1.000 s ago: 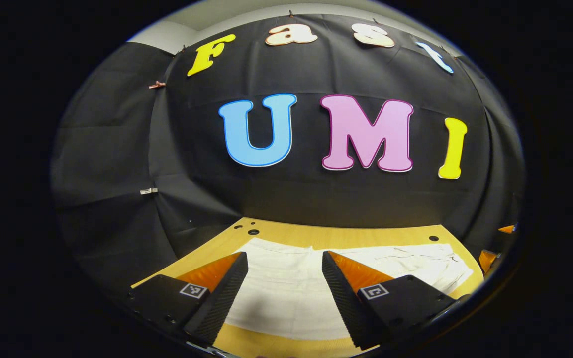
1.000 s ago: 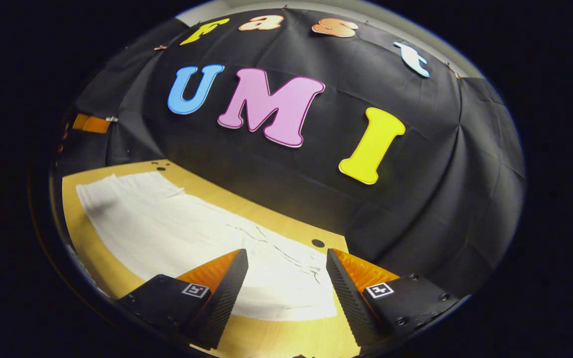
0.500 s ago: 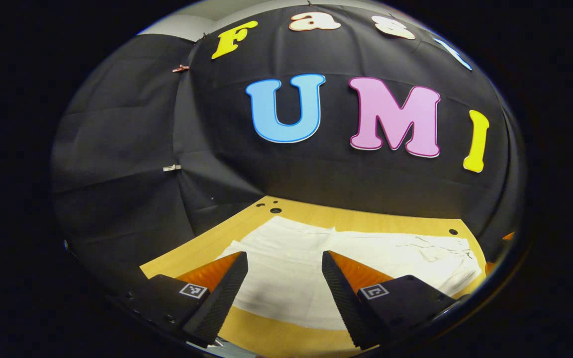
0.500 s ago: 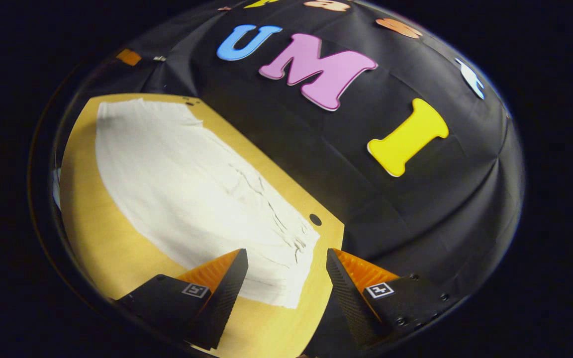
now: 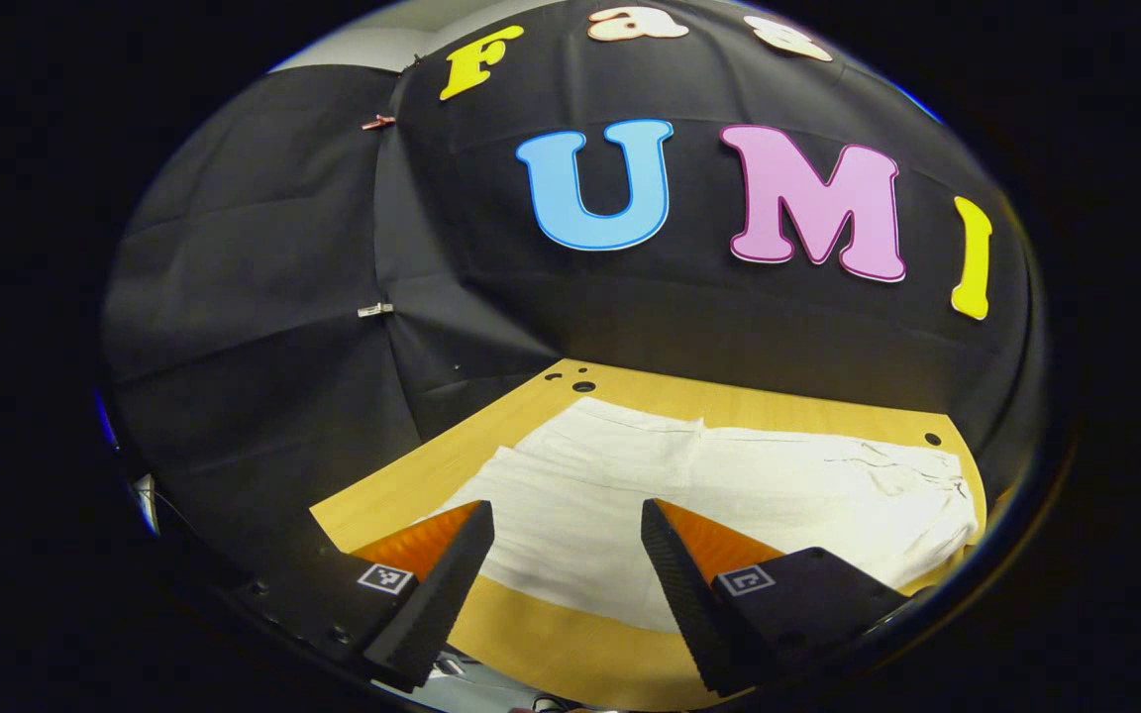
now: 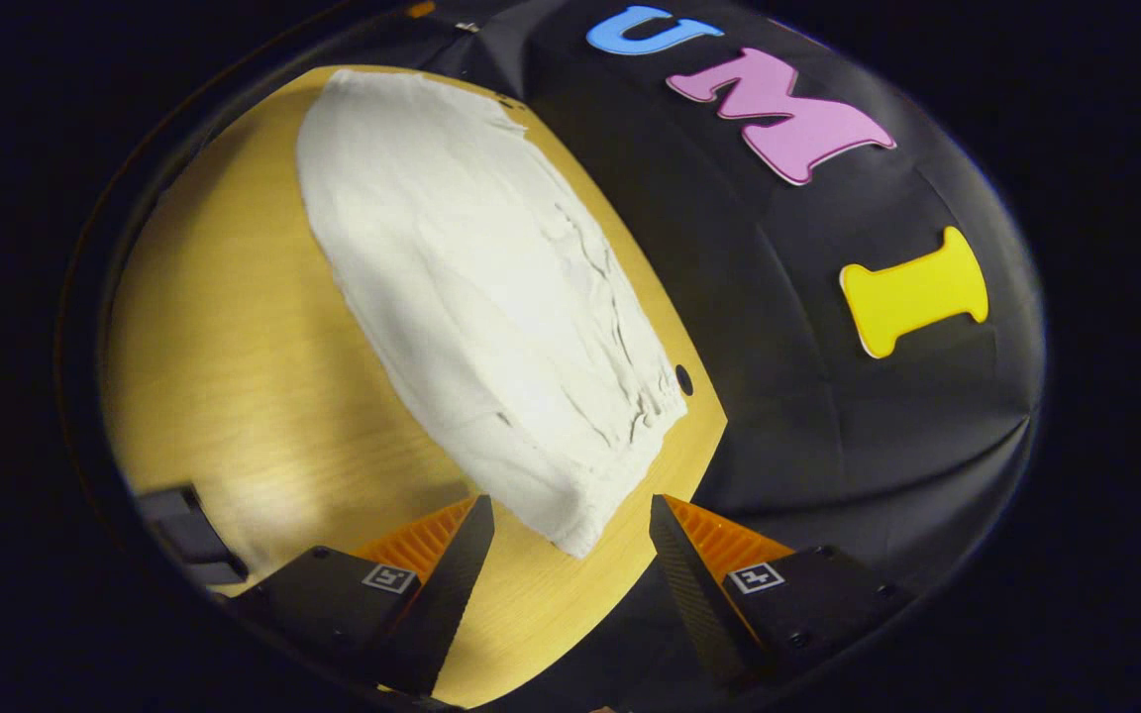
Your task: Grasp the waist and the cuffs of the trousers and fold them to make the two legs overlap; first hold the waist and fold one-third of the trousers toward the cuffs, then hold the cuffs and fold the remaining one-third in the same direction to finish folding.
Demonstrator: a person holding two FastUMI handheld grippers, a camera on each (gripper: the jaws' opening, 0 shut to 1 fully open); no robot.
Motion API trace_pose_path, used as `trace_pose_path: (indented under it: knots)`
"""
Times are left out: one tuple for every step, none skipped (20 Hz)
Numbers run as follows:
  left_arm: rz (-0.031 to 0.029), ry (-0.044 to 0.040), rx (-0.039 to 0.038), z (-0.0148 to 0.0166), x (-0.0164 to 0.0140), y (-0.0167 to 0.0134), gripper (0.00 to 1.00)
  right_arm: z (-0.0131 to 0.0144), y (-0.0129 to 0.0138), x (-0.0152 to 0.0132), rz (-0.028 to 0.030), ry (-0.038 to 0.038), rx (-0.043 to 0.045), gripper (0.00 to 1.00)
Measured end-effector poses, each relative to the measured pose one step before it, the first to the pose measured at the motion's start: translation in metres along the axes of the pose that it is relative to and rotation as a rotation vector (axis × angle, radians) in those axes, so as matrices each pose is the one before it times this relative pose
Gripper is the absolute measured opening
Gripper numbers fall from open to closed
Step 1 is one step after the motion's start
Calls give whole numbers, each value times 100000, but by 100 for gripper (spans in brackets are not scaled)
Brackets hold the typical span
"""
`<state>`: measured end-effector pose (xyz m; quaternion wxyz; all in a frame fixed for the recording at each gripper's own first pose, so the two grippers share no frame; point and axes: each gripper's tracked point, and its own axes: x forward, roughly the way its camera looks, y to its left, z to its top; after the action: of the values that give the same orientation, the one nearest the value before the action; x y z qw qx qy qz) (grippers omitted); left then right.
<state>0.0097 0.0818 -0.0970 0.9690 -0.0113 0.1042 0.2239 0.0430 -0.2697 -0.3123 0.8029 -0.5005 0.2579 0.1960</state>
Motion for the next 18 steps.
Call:
trace_pose_path:
  knots:
    - [542, 660, 222, -127, 30, 155, 96, -515, 320, 471, 1059, 613, -2929, 98]
    - [496, 475, 311, -130, -52, 138, 96, -151, 221, 320, 663, 31, -2208, 98]
    - [497, 19, 367, 87, -50, 153, 95, -154, 104, 325, 539, 297, -1237, 98]
    - [634, 30, 460, -57, -25, 170, 96, 111, -304, 193, -980, -722, -768, 98]
    - [526, 75, 488, 36, -24, 136, 96, 173, -204, 441, -558, -347, -51, 97]
    - [481, -177, 507, 56, -146, 201, 95, -9, -210, 584, -283, 52, 302, 96]
    - [425, -213, 517, 87, -83, 129, 95, 194, -222, 296, -568, -678, -346, 96]
    - [435, -117, 502, -32, -150, 163, 95, 117, -199, 484, -345, -250, -1292, 96]
    - [404, 34, 366, 33, -92, 123, 95, 10, -218, 506, -689, -201, -2274, 95]
    - [152, 200, 173, -147, -144, 140, 97, 346, -204, 328, -1252, -368, -3177, 92]
    - [281, 311, -84, -6, 19, -10, 97, 242, -109, 525, -1336, -90, -3633, 92]
    - [540, 417, -141, -234, 93, 260, 97, 198, -9, 282, -654, 275, -3985, 92]
    - [731, 807, 86, -141, -125, 177, 98, 256, -3, 323, -1408, -24, -4663, 92]
    - [556, 560, 127, -347, -106, 133, 97, 301, -174, 249, -1348, -29, -4544, 91]
    - [55, 354, 292, -125, -126, 115, 97, 208, -225, 439, -856, 125, -3555, 91]
    - [127, 472, 656, -286, -173, 145, 98, 184, 30, 303, 92, 272, -1651, 90]
    - [291, 537, 850, -242, -139, 236, 98, 24, 464, 265, 1937, 857, 181, 88]
    - [473, 859, 769, -397, -75, 402, 98, -94, 94, 278, 1131, 1112, 663, 77]
